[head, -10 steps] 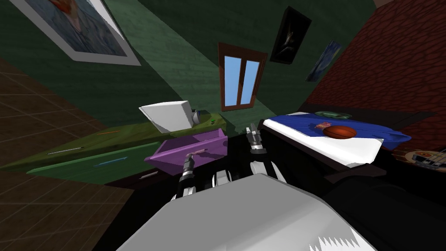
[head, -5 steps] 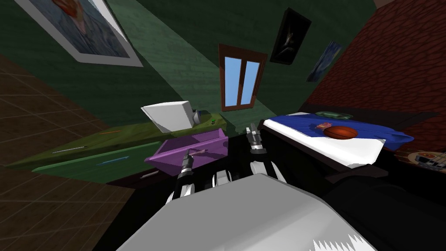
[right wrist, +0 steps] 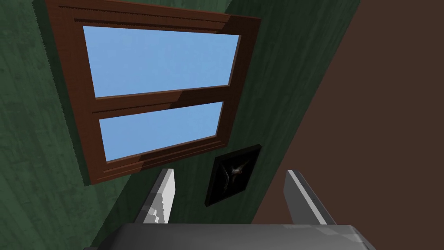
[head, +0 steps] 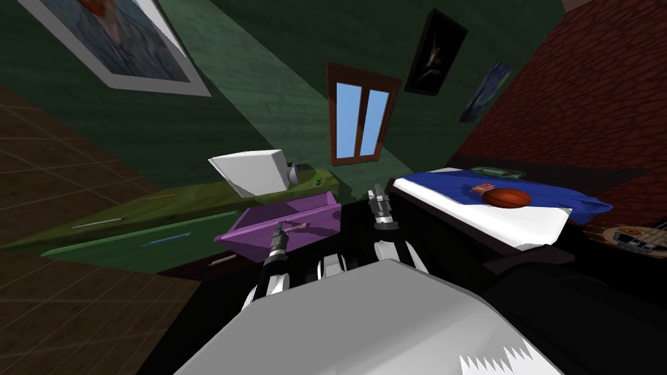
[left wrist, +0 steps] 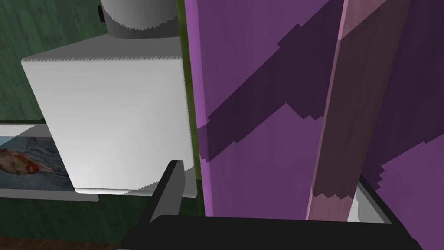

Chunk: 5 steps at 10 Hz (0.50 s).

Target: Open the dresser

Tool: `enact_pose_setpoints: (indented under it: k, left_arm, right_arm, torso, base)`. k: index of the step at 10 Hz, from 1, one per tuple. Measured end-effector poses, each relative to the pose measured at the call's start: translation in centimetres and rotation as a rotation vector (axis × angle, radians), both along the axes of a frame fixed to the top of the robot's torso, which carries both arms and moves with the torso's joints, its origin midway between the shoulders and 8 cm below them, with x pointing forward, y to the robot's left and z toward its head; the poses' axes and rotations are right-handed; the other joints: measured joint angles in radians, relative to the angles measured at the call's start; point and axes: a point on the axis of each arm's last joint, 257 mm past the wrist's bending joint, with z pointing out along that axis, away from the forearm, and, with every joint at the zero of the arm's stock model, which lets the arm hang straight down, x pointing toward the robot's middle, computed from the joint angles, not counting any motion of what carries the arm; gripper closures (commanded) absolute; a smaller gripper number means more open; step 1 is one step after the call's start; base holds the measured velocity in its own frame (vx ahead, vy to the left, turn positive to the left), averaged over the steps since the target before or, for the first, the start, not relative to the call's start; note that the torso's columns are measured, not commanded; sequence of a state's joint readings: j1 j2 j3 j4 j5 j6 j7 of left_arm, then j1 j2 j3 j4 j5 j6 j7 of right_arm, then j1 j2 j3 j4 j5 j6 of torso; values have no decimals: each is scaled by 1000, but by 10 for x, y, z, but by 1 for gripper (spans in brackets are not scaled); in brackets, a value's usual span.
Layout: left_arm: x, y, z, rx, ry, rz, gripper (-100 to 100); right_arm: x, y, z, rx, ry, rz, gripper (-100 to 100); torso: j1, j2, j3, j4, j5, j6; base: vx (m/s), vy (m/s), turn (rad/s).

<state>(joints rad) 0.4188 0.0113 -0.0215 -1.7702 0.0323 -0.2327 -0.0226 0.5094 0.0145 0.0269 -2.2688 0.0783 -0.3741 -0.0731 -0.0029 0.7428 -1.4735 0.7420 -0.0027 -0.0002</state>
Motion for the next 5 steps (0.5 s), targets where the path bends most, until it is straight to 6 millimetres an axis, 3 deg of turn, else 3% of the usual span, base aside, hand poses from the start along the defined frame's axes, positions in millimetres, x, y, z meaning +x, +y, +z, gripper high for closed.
enact_pose_setpoints:
  k: [5]
  left_arm:
    - [-2, 1, -5, -1, 13, 1, 0]
  right_arm:
    - [0, 0, 0, 0, 0, 0, 0]
  torso:
    - [2, -4, -2, -3, 2, 0]
  base:
    - [0, 0, 0]
